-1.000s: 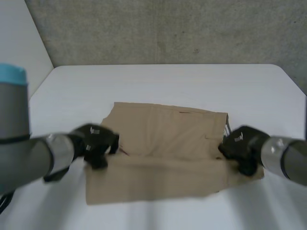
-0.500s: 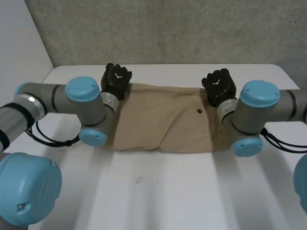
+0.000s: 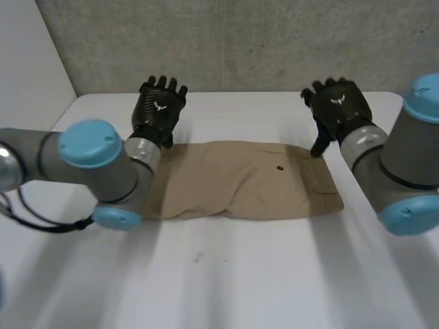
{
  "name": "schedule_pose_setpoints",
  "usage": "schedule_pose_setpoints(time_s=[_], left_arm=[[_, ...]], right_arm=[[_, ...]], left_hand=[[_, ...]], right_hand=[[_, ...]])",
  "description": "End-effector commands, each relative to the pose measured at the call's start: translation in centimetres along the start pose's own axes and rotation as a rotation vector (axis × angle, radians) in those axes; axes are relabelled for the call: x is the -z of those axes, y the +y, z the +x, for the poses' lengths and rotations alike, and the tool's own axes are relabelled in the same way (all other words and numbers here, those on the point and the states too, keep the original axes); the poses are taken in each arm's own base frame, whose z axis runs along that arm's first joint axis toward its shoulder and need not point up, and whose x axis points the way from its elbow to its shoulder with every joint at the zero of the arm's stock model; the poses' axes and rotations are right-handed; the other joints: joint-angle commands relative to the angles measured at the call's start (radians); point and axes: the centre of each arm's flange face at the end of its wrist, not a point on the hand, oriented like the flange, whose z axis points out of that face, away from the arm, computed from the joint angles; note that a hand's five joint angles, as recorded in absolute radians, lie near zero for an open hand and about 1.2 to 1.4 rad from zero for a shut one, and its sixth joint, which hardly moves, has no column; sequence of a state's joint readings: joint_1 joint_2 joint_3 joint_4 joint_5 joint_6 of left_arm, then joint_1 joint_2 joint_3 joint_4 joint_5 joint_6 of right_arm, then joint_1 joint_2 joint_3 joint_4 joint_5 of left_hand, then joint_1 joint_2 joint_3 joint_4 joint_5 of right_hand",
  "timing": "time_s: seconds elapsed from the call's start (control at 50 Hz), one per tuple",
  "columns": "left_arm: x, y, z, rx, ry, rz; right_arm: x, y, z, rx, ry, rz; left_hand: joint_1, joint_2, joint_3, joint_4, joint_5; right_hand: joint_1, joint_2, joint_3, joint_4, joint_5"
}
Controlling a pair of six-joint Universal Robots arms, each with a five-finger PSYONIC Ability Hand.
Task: Fold the shorts.
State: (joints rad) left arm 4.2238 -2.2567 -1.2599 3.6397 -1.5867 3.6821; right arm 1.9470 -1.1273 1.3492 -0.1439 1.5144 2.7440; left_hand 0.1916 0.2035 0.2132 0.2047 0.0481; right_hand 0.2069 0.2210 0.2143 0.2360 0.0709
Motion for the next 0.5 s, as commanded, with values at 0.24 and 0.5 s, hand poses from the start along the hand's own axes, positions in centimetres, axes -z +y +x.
schedule_pose_setpoints(time_s=[0.24, 0.5], left_arm=[[8.4, 0.2, -1.6, 0.472, 0.048, -0.271], [8.0, 1.5, -2.6, 0.472, 0.006, -0.271]], right_arm=[[1.4, 9.9, -1.0, -0.077, -0.099, -0.3], [-0.2, 11.4, 0.9, -0.042, -0.007, -0.268]], left_hand=[[0.01, -0.002, -0.011, -0.003, -0.021], [0.019, 0.007, -0.003, 0.006, -0.012]], right_hand=[[0.307, 0.293, 0.299, 0.278, 0.268], [1.189, 1.175, 1.182, 1.16, 1.151]])
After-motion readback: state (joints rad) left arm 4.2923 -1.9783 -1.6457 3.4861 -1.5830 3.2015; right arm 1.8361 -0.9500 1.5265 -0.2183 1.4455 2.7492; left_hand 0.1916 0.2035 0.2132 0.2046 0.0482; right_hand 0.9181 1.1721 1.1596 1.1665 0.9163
